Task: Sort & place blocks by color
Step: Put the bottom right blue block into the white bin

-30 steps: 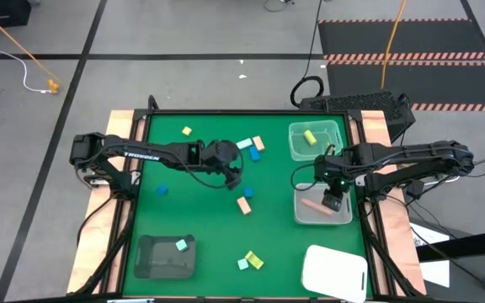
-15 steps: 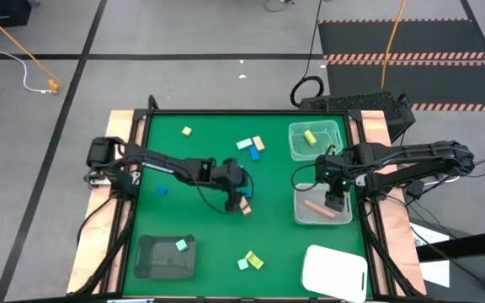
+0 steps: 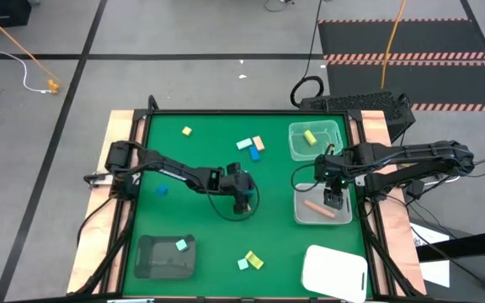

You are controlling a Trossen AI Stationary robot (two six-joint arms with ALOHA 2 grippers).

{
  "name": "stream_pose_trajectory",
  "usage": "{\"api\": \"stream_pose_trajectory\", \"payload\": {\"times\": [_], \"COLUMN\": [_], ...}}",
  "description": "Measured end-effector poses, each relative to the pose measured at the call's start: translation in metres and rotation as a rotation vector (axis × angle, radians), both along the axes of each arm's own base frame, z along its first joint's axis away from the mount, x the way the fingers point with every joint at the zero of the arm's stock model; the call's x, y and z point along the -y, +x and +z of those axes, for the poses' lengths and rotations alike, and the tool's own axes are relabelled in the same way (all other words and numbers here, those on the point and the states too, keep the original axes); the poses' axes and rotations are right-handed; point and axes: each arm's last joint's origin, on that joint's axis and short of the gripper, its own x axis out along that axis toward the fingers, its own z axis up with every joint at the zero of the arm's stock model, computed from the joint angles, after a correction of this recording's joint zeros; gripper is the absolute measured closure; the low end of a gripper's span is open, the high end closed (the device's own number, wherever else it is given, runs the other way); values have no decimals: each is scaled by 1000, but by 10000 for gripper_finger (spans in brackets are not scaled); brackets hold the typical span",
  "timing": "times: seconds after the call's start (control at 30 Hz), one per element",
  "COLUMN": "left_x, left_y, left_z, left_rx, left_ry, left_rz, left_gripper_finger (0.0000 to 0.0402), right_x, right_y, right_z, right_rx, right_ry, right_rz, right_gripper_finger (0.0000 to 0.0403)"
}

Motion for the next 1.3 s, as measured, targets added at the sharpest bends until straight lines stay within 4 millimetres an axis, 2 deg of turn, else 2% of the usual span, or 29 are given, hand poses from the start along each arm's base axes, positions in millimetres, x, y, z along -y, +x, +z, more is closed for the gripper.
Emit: {"api": "stream_pose_trajectory", "payload": {"times": [0.17,0.37,0.67,0.77,0.9,1.1,1.3], "left_x": [0,2,2,2,2,11,24], "left_y": [0,-3,4,-1,-10,-27,-26], "left_z": [-10,-11,7,13,23,14,9], "left_rx": [-32,-46,92,80,80,-28,-5], "left_ry": [-27,-101,-51,-48,-131,-291,-329], "left_rz": [42,113,109,129,301,581,626], "left_gripper_finger": [160,161,160,160,160,160,160], "right_x": [0,0,0,0,0,1,1], "right_y": [2,3,5,5,5,5,9], "right_z": [0,1,1,1,1,1,2], "right_rx": [21,33,52,53,55,59,96], "right_ry": [-4,-5,-7,-7,-5,-26,-37], "right_rz": [17,21,28,28,19,11,22], "right_gripper_finger": [197,197,197,197,197,197,197]}}
